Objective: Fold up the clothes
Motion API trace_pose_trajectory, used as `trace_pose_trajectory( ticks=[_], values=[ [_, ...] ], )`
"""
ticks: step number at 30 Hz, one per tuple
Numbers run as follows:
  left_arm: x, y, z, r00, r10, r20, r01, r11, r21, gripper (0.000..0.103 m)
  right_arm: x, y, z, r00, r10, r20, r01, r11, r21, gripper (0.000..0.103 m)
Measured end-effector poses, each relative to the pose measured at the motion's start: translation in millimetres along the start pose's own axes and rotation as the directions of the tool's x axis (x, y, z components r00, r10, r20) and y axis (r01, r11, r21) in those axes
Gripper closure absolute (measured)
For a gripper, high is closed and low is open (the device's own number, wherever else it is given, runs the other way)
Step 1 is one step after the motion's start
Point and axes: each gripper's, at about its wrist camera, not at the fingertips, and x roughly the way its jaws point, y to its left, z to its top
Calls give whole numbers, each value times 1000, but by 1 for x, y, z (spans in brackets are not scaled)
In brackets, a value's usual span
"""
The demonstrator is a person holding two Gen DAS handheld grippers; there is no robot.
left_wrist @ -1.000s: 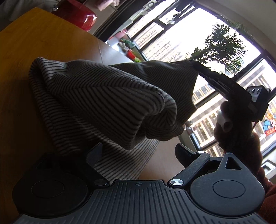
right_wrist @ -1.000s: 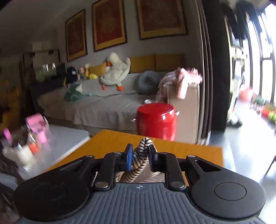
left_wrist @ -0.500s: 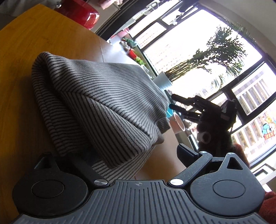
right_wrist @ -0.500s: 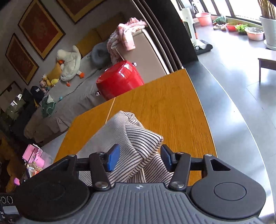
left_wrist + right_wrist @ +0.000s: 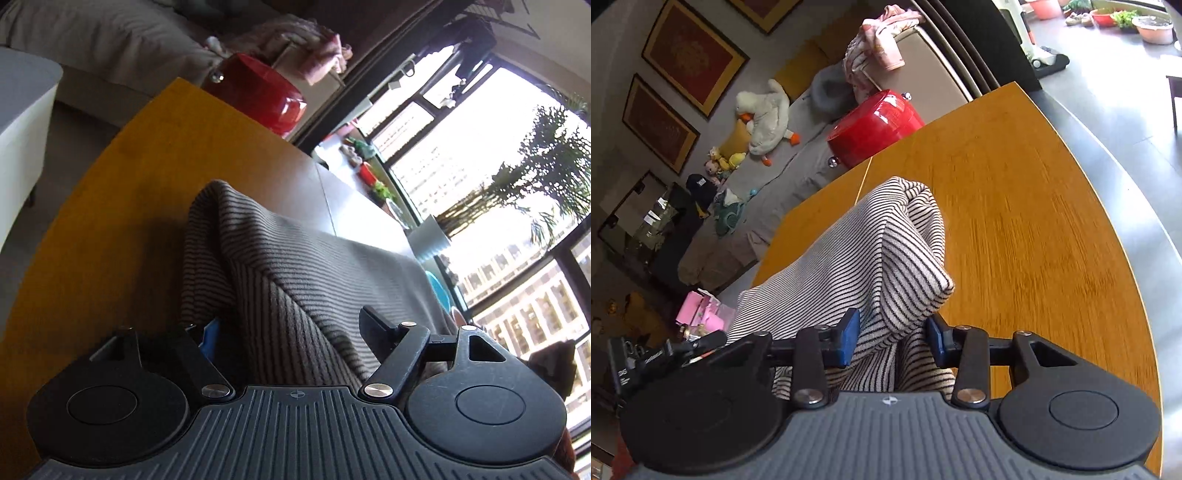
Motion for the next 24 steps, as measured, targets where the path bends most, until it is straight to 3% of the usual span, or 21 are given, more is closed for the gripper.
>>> trace_pose_trajectory(
  ticks=[3, 6, 8, 11, 14, 19, 21, 24],
  values=[
    [-13, -6, 5, 998, -49, 27, 48, 999, 13, 9, -10, 4, -9, 1000, 14, 5, -14, 1000, 1, 60],
    [-21, -17, -1, 998, -61, 30, 59, 996, 73, 8, -4, 3, -3, 999, -5, 36, 6, 1000, -16, 55],
    [-23, -27, -7, 998, -53, 24, 50, 992, 115, 7, 7, 13, 0, 999, 30, 23, -29, 999, -32, 55],
    [-24, -36, -12, 999, -28, 26, 24, 986, 163, 7, 11, 49, 3, 994, 102, 33, -98, 989, -106, 81],
    [-27, -40, -12, 999, -25, 35, 18, 984, 176, 7, -5, 83, 11, 976, 201, 86, -185, 969, -165, 85],
    [-31, -32, -11, 998, -11, 60, 2, 987, 159, 7, -29, 99, 8, 953, 293, 81, -284, 953, -107, 86],
    [-31, -28, -12, 998, -5, 56, -3, 989, 148, 7, -22, 81, -6, 969, 243, 37, -241, 970, -41, 86],
    [-30, -24, -15, 999, -3, 42, -3, 990, 142, 7, -7, 37, -31, 995, 95, -20, -94, 993, 72, 86]
  ],
)
